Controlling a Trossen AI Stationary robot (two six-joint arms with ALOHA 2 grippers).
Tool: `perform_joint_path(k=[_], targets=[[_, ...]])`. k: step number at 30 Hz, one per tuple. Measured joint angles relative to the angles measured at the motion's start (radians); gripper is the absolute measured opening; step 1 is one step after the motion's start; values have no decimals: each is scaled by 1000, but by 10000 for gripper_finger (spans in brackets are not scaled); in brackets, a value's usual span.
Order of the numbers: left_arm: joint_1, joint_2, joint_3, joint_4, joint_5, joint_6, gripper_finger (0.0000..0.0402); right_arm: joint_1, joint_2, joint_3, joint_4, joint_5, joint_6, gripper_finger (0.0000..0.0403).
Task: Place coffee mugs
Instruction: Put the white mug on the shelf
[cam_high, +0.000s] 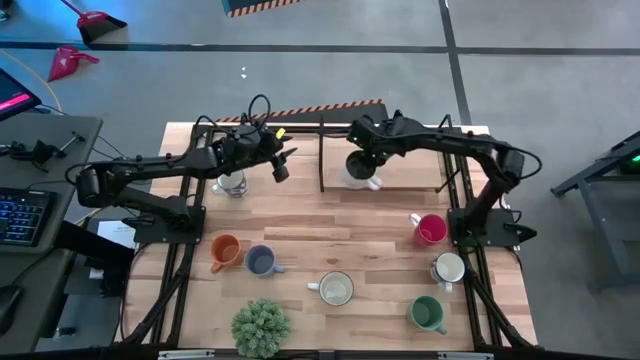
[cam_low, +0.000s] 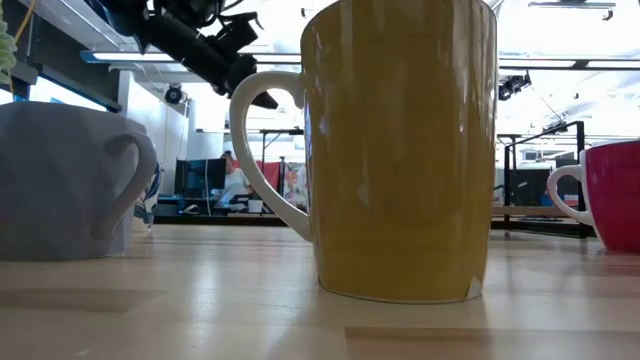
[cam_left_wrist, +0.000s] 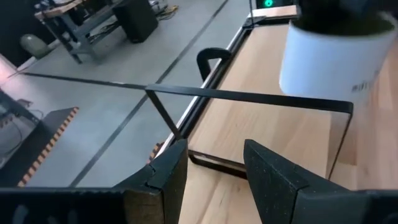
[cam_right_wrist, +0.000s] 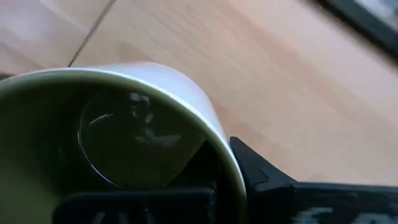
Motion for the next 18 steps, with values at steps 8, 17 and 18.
perform_joint_path(k=[8, 17, 18], targets=[[0, 0, 0, -2, -22, -39, 147, -25, 112, 0, 73, -62, 29, 0], [-15, 0, 0, -4, -22, -58, 147, -57, 115, 0, 136, -78, 108, 0], [-17, 0, 0, -4, -22, -58, 147, -61, 115, 0, 137, -84, 114, 0]])
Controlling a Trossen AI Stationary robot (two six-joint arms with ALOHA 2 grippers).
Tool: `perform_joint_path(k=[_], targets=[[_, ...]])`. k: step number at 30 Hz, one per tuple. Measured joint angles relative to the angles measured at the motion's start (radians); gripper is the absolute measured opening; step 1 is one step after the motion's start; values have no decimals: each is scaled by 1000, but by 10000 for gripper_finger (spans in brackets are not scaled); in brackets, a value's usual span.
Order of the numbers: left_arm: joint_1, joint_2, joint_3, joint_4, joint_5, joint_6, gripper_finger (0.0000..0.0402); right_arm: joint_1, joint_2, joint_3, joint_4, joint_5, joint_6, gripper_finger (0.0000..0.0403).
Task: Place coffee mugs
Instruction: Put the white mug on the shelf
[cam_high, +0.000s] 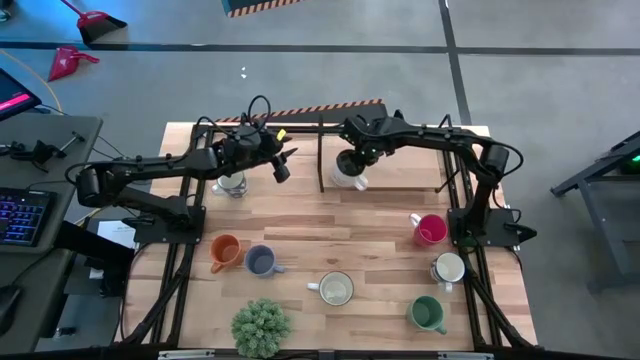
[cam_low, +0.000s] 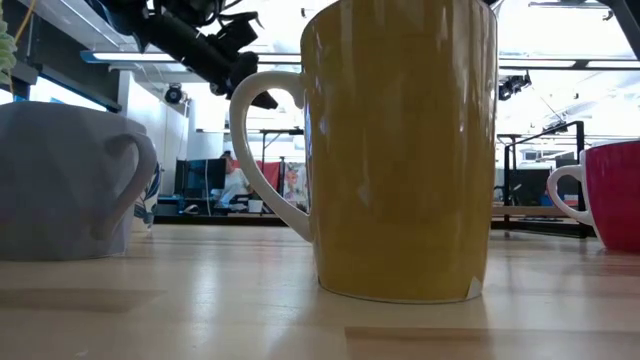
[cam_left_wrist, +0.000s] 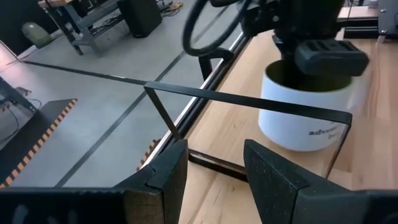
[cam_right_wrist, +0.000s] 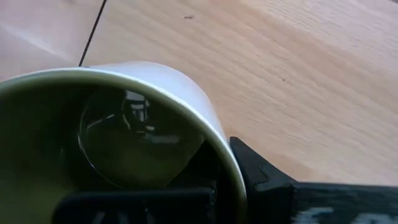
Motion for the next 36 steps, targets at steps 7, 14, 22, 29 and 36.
perform_joint_path(k=[7, 14, 22, 29, 36], targets=[[0, 0, 0, 0, 0, 0, 147, 0, 0, 0, -7, -31, 46, 0], [0, 0, 0, 0, 0, 1, 147, 6, 0, 0, -10, -37, 48, 0], [0, 0, 0, 0, 0, 2, 147, 25, 0, 0, 6, -1, 63, 0], [0, 0, 0, -2, 0, 2, 147, 30, 0, 0, 11, 14, 63, 3], [0, 0, -1, -3, 0, 2, 147, 30, 0, 0, 32, 53, 55, 31]])
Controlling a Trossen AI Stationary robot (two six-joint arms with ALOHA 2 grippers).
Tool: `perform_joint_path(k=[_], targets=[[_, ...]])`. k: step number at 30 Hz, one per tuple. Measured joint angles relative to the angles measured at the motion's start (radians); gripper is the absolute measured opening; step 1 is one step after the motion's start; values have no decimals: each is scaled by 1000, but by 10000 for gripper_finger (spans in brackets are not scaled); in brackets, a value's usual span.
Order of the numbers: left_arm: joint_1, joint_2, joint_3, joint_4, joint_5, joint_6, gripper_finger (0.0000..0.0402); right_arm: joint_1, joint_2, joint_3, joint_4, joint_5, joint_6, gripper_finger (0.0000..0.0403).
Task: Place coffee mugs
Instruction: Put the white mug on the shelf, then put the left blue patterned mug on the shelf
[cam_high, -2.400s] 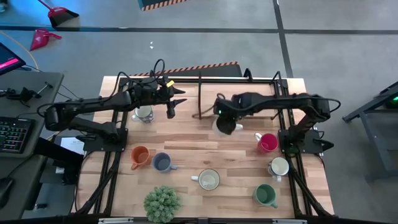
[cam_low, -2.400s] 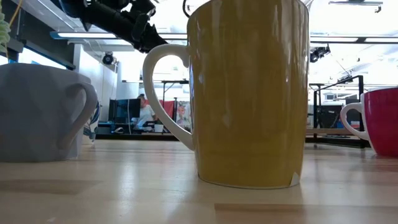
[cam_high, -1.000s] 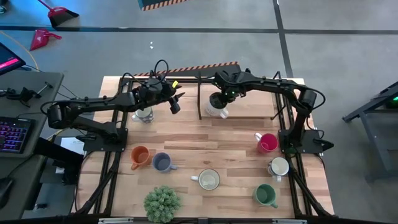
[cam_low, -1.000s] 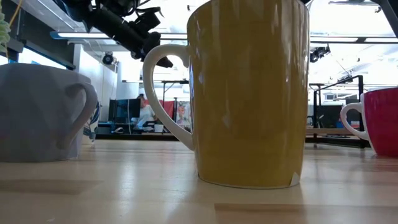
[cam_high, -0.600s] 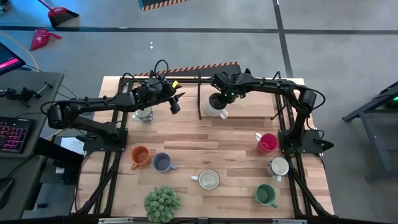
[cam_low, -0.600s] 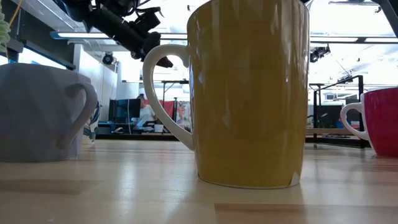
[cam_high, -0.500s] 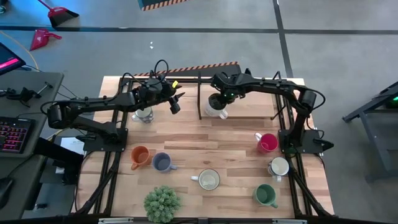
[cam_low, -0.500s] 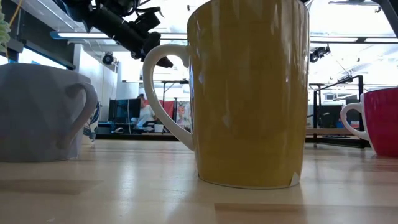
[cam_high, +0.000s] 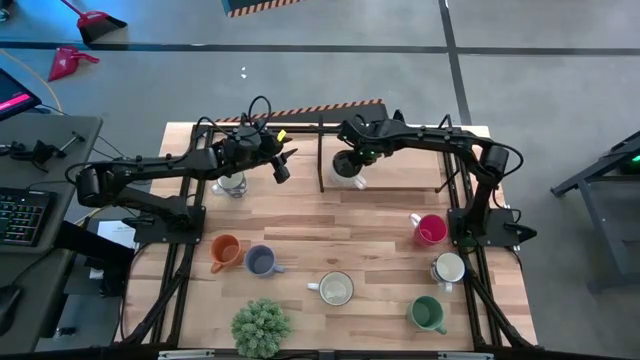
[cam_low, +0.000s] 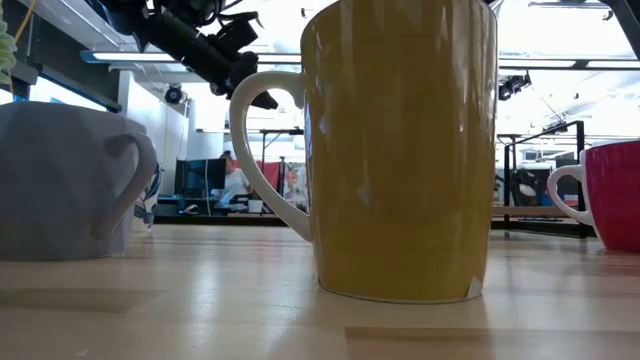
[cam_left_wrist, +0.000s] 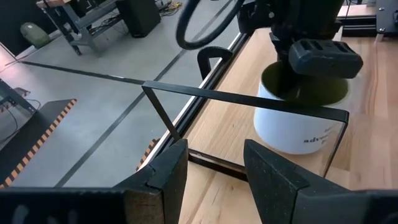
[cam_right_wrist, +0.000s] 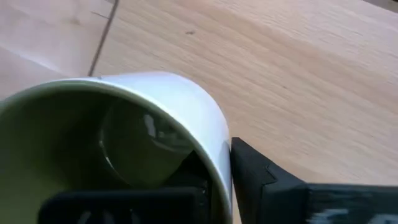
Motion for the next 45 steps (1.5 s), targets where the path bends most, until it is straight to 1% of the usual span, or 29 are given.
perform_joint_path(k=[10, 15, 25, 28, 32, 35, 39, 41, 45], targets=[[0, 0, 0, -1, 0, 0, 147, -7, 0, 0, 43, 11, -21, 55], [0, 0, 0, -1, 0, 0, 147, -16, 0, 0, 65, 0, -31, 63], [0, 0, 0, -2, 0, 0, 147, -18, -8, 0, 78, -25, -65, 67], [0, 0, 0, -2, 0, 0, 147, -18, -11, 28, 79, -26, -84, 67], [0, 0, 0, -21, 0, 0, 147, -17, -11, 109, 53, -28, -123, 67], [1, 0, 0, -47, -2, 0, 147, -9, -14, 196, -16, -27, -153, 67], [2, 0, 0, -61, -12, 0, 147, 8, -14, 339, -165, -23, -194, 67], [4, 0, 0, -69, -12, -2, 147, 22, -14, 424, -286, -5, -221, 67], [4, 0, 0, -100, -28, -3, 147, 72, -14, 583, -599, 62, -237, 67]])
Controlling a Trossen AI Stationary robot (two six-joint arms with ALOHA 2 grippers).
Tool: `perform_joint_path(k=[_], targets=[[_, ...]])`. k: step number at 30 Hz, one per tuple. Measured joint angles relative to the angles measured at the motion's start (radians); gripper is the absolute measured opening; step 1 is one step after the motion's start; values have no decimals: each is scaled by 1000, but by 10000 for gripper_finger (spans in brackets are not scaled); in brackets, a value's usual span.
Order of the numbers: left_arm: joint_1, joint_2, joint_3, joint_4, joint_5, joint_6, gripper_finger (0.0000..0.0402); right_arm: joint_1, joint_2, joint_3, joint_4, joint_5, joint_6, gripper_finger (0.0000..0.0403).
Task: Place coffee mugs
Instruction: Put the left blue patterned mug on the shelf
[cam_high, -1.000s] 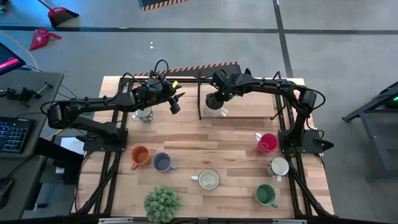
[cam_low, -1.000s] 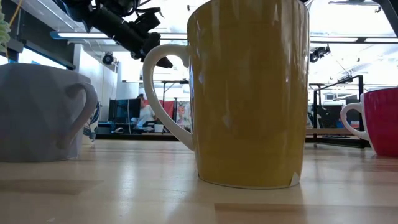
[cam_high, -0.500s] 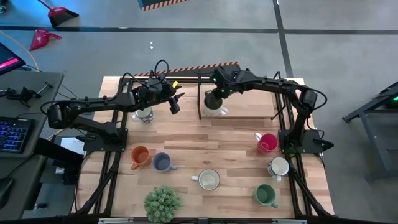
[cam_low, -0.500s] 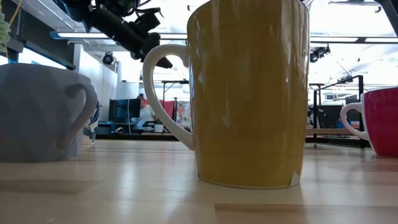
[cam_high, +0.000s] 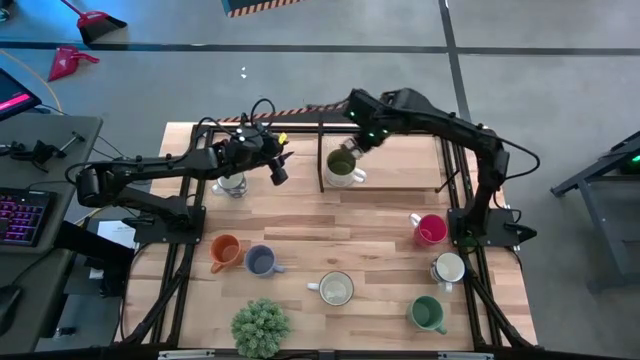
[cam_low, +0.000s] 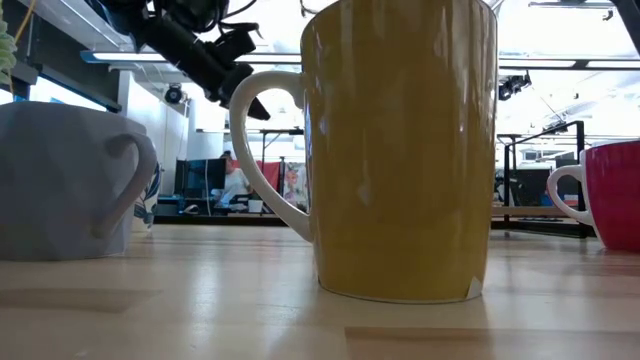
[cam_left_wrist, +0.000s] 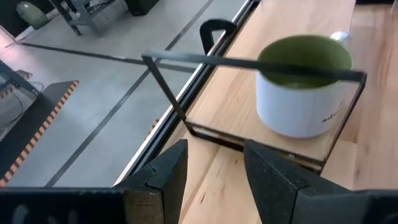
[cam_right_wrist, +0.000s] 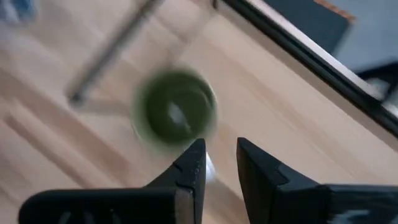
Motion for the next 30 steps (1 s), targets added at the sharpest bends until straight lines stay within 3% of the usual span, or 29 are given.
perform_joint_path(k=[2, 8, 18, 27, 30], targets=[[0, 0, 0, -20, -1, -7, 147, 41, -1, 54, -141, 52, 13, 67], [0, 0, 0, -38, -1, -24, 147, 202, -82, -27, -126, 73, -11, 67], [-3, -1, 0, -37, 29, -34, 147, 462, -377, -531, -38, 175, 176, 67], [-4, -1, 0, -34, 39, -86, 147, 639, -759, -932, 189, 136, 346, 67], [-9, -1, 0, -19, 109, -121, 147, 681, -838, -1035, 267, 130, 345, 67]])
